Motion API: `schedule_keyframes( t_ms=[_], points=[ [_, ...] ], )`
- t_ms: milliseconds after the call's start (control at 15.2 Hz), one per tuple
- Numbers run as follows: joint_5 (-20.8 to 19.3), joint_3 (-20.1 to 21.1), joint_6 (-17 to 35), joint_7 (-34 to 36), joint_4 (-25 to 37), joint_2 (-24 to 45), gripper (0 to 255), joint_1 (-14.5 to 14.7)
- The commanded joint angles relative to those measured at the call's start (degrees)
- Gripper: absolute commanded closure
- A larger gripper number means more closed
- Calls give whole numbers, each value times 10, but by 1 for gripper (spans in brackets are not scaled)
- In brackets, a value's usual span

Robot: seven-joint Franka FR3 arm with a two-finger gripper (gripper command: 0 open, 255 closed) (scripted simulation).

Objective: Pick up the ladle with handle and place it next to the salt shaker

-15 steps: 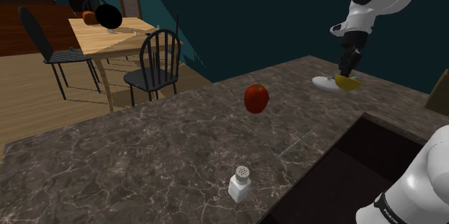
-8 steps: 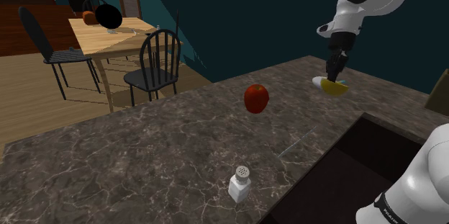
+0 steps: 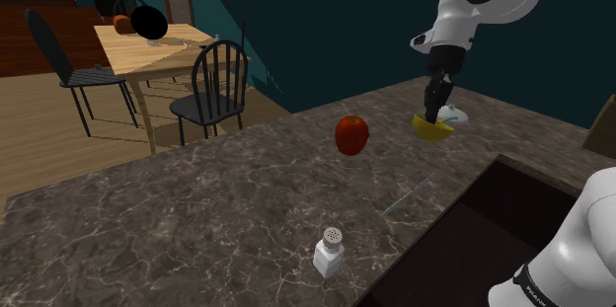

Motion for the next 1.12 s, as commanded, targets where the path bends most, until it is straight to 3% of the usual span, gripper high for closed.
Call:
schedule_keyframes(
  t_ms=[0, 528, 1056],
  points=[
    [16, 21, 10, 27, -6, -4, 255, 12],
    [81, 98, 64, 121, 1, 22, 255, 63],
    [131, 167, 118, 206, 50, 86, 255, 113]
  ],
)
